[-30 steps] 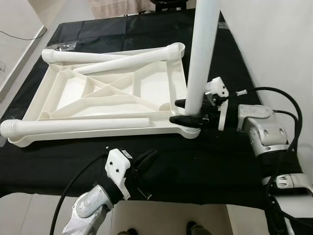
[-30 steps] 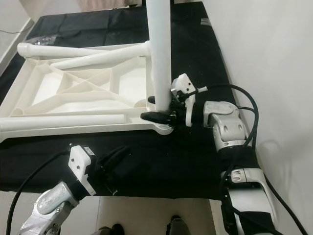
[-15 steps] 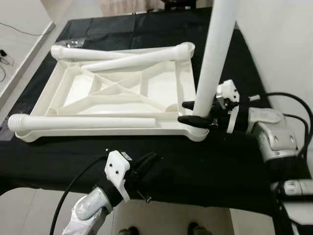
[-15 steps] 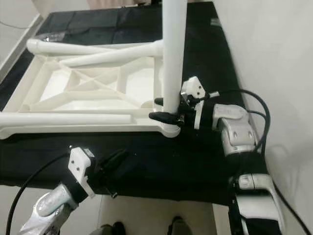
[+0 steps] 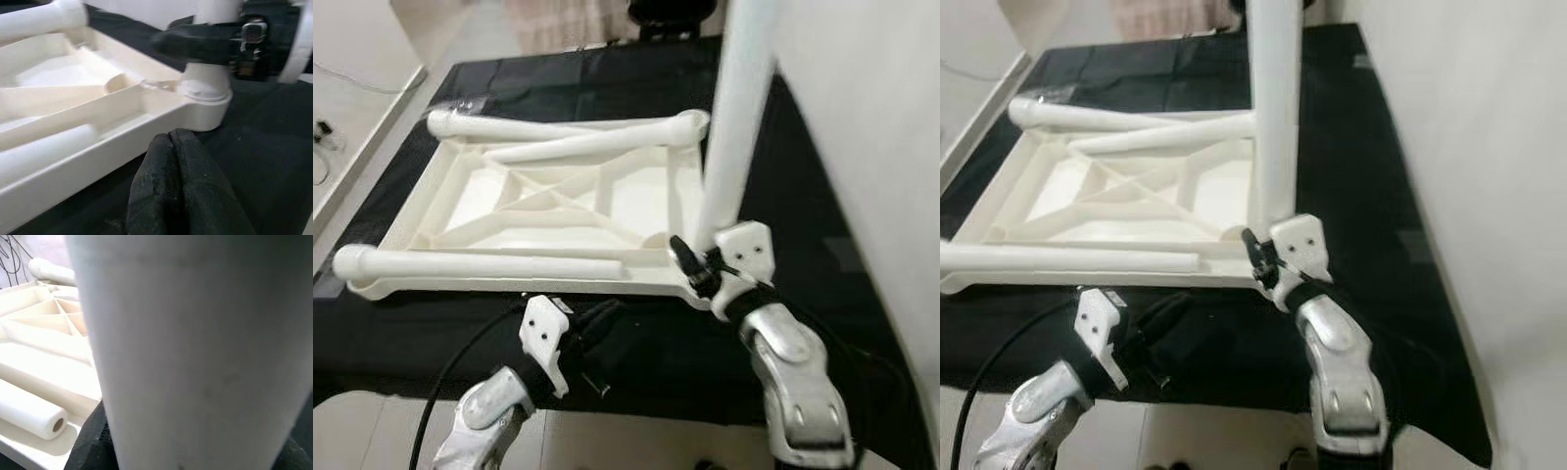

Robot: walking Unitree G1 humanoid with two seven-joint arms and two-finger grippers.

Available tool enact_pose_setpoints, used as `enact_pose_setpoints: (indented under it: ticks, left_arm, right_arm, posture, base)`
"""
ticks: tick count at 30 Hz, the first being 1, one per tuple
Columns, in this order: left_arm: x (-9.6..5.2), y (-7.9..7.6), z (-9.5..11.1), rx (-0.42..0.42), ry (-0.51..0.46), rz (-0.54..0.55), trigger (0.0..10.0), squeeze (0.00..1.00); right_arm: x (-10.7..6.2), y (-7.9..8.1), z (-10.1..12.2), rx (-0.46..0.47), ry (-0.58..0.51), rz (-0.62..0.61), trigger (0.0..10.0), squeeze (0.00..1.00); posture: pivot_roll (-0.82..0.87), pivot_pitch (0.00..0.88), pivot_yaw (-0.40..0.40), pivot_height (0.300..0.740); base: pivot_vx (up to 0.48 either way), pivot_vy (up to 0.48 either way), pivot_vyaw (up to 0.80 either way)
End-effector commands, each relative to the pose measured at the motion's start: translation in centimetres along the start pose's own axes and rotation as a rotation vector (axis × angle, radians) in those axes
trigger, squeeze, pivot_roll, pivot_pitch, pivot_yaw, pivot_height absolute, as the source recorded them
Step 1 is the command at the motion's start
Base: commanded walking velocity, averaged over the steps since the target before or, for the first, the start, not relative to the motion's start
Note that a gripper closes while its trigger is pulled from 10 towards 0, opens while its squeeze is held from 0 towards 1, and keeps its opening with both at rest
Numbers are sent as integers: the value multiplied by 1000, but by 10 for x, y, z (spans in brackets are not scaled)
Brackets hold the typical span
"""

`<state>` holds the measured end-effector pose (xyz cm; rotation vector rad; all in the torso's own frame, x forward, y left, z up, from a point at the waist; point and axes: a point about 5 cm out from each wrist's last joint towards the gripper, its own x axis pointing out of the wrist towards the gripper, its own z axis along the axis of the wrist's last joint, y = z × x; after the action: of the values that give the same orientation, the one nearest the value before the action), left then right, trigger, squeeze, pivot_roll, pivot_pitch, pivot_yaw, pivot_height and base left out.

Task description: Building children table

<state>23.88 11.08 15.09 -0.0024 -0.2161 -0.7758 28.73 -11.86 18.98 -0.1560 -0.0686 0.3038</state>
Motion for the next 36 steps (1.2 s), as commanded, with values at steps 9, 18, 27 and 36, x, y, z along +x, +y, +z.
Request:
enact_pose_setpoints:
  ticks: [9, 18, 27, 36]
  left_arm:
    - [-2, 4, -11, 1, 27, 33, 10000, 0]
    - [5, 5, -16, -9, 24, 26, 10000, 0]
    - [7, 6, -19, -12, 22, 27, 10000, 0]
    - [8, 7, -19, -19, 18, 25, 10000, 0]
  right_arm:
    - [6, 13, -5, 153, 5, 395, 10000, 1000]
    - [32, -27, 21, -31, -66, 770, 10000, 0]
    - [44, -35, 35, 7, -113, 881, 0, 0]
    - [34, -44, 11, -29, -70, 700, 0, 0]
  posture:
    - [53, 205, 75, 740]
    - [63, 182, 62, 740]
    - [54, 176, 61, 740]
    - [41, 186, 65, 740]
  base:
    - [0, 0, 0]
    - [0, 0, 0]
    - [0, 0, 0]
    - [0, 0, 0]
